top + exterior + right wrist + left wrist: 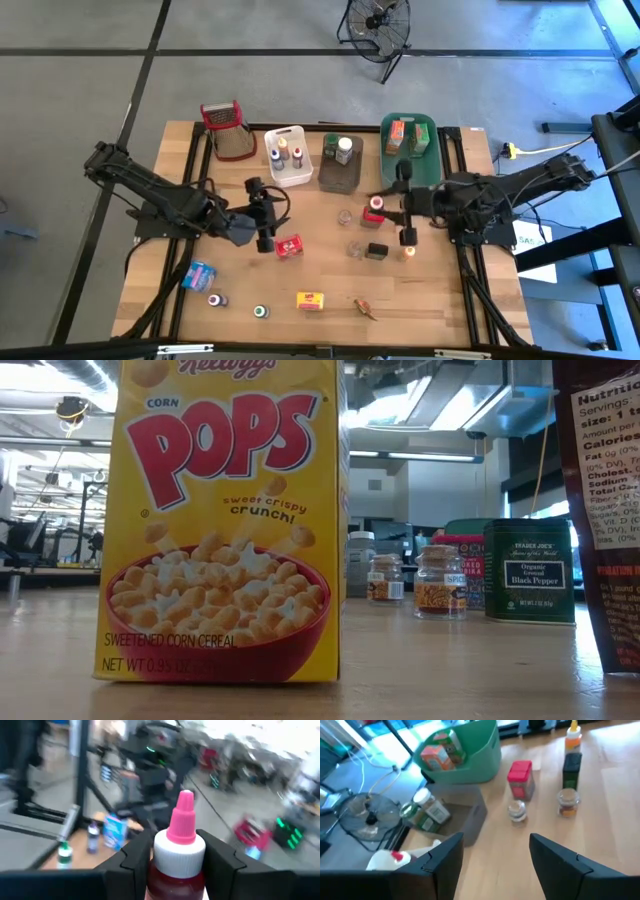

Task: Pick & Place Kitchen Items
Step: Put the pink food coloring into the white bin

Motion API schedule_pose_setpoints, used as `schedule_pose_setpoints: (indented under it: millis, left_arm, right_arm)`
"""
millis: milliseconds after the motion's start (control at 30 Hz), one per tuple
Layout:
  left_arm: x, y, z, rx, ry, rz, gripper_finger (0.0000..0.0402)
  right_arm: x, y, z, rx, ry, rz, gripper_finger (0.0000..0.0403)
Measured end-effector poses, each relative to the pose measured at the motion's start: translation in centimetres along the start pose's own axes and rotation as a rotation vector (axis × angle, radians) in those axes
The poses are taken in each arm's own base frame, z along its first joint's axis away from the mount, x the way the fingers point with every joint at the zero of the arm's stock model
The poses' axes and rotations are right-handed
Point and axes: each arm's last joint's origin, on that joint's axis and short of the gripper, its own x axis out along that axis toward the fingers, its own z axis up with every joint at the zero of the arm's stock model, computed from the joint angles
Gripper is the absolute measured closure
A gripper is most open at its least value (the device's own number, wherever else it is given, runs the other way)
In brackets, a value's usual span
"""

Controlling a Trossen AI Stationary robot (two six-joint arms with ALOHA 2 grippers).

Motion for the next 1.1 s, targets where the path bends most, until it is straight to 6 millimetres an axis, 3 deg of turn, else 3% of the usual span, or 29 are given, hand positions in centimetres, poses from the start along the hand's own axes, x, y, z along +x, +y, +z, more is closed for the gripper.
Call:
schedule_pose_setpoints:
  millis: [200, 300, 567, 800, 1100]
  left_arm:
    - [0.4, 0.1, 0.6, -0.006, -0.030, -0.081, 0.0183]
    - [0.8, 0.2, 1.3, -0.026, -0.079, -0.115, 0.0185]
    - [4.0, -0.4, 3.7, -0.039, -0.443, -0.291, 0.0187]
    - [6.3, -0.5, 4.4, -0.056, -0.560, -0.420, 0.0189]
    - [9.3, -2.3, 4.2, -0.087, -0.647, -0.486, 0.0187]
  right_arm:
    - [0.1, 0.5, -1.1, -0.021, -0.068, 0.048, 0.0265]
    - [0.2, 0.4, -0.8, -0.029, -0.114, 0.045, 0.0265]
    - [2.1, 1.5, -0.6, -0.145, -0.315, 0.245, 0.0265]
    - [2.9, 2.0, -1.1, -0.147, -0.327, 0.304, 0.0265]
    - [3.0, 2.0, -1.2, -0.154, -0.328, 0.298, 0.0266]
